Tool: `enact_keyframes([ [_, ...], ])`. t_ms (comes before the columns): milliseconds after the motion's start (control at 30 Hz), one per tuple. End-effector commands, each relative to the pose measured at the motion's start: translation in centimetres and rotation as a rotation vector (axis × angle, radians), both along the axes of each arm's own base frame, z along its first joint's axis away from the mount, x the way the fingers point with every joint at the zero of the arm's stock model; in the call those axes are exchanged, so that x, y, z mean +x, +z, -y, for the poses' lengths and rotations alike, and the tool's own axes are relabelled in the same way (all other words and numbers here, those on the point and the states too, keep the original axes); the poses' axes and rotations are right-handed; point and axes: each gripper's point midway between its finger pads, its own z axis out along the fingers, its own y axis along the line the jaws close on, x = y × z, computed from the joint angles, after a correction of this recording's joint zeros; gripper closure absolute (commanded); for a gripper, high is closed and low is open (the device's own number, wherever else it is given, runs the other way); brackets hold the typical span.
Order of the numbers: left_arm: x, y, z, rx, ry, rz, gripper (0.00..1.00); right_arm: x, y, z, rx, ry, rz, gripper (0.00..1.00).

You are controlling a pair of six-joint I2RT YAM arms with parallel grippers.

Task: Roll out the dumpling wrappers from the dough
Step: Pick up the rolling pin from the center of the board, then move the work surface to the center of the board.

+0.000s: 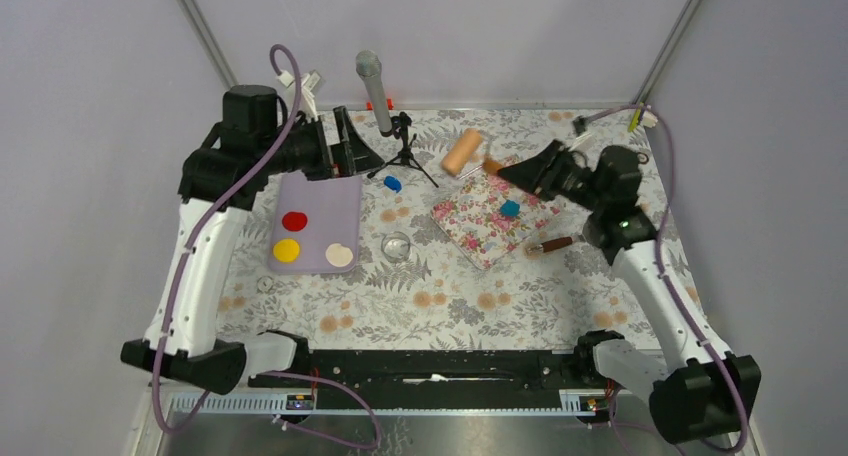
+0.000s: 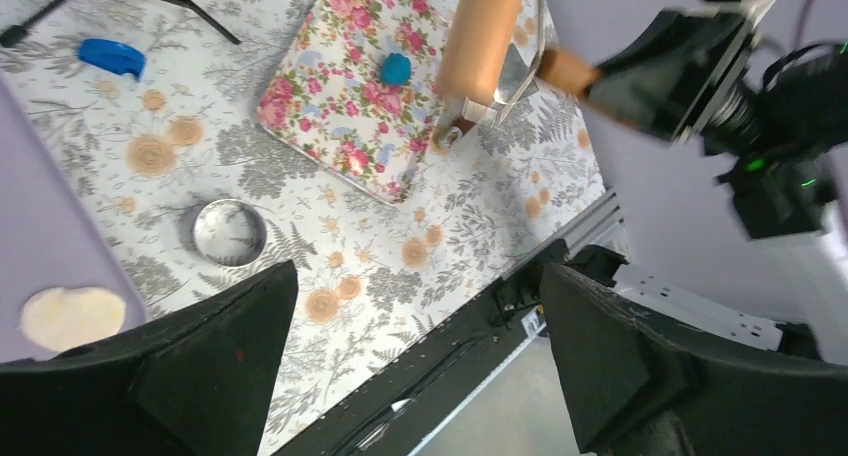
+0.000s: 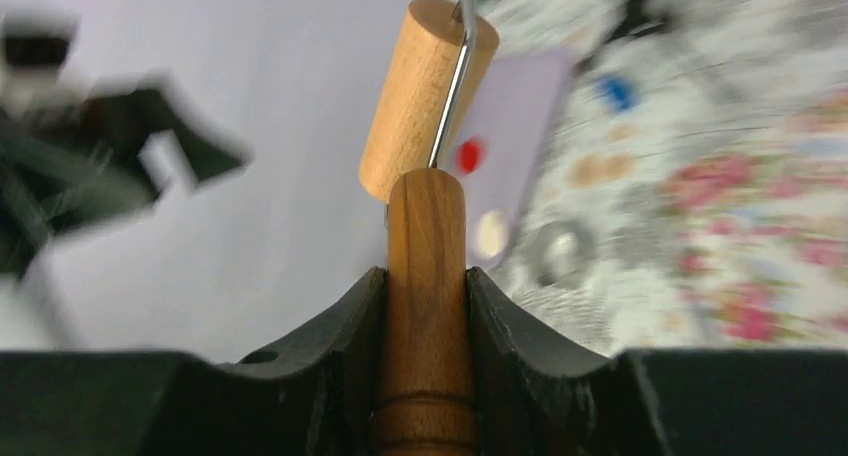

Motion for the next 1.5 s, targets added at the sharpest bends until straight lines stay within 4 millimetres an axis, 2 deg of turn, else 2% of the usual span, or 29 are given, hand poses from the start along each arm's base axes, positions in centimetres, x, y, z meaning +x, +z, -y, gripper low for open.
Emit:
enact_keyframes([
  [0,-0.9,-0.2,-2.7,0.102,0.104,0.065,0.01,1.3,-3.7,8.0,-0.250,-0.195,-0.281,1.00],
  [67,-0.8,-1.7,-2.5,0.097,0.102,0.040,0.01,2.2,-4.9,10.3,-0.319,-0.265,-0.366,1.00],
  [133,-0.6,-3.2,-2.7,0.112,0.122,0.023,0.01,3.7,-5.1,12.3,-0.330,-0.347,-0.429,1.00],
  [167,-0.5,-3.9,-2.9,0.157,0.149,0.029,0.01,4.2,-4.9,12.7,-0.339,-0.364,-0.445,1.00],
  [267,-1.3,-4.7,-2.0,0.280,0.139,0.085,0.01,5.8,-4.6,13.2,-0.357,-0.387,-0.472,1.00],
  [400,-2.6,-6.3,0.6,0.290,0.052,0.091,0.01,7.3,-4.9,15.4,-0.423,-0.521,-0.496,1.00],
  [467,-2.9,-7.3,1.2,0.303,0.038,0.106,0.01,8.0,-5.3,16.1,-0.445,-0.557,-0.506,1.00],
  [567,-3.2,-8.0,1.4,0.280,0.053,0.127,0.01,8.2,-6.5,15.6,-0.528,-0.459,-0.577,1.00],
  [633,-2.9,-8.0,0.8,0.275,0.101,0.156,0.01,8.3,-7.8,15.3,-0.650,-0.410,-0.620,1.00],
  [700,-2.3,-7.8,-0.4,0.289,0.173,0.194,0.01,8.5,-8.4,14.1,-0.738,-0.346,-0.633,1.00],
  [867,-1.8,-7.8,-2.3,0.336,0.249,0.257,0.01,9.4,-8.7,11.8,-0.954,-0.212,-0.617,1.00],
  [933,-1.8,-8.2,-2.7,0.354,0.253,0.261,0.01,10.1,-8.8,11.7,-1.014,-0.201,-0.608,1.00],
  [1067,-1.9,-8.1,-3.2,0.365,0.263,0.283,0.01,11.0,-9.2,11.3,-1.040,-0.182,-0.610,1.00],
  [1267,-2.4,-7.5,-3.7,0.391,0.246,0.287,0.01,10.5,-10.7,11.0,-1.103,-0.154,-0.640,1.00],
  [1467,-2.5,-8.0,-3.4,0.386,0.236,0.269,0.01,10.3,-11.6,11.0,-1.118,-0.136,-0.666,1.00],
])
